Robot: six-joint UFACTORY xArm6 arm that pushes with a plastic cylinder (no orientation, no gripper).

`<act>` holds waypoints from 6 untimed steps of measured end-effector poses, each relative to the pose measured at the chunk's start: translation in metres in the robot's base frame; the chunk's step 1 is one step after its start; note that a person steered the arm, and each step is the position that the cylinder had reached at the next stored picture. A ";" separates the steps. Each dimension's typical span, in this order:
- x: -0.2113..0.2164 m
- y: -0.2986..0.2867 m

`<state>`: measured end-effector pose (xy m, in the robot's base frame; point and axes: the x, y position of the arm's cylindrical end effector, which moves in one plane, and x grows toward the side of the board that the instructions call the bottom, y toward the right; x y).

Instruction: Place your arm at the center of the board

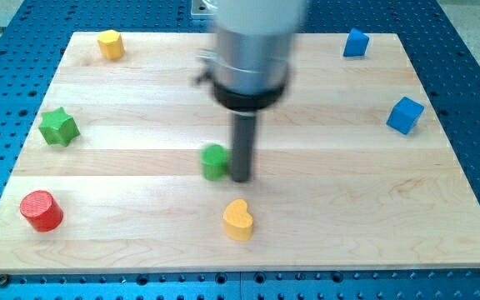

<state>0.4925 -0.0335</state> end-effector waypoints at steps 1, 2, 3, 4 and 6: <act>-0.037 -0.111; -0.054 -0.151; -0.050 -0.153; -0.030 -0.148; -0.109 0.070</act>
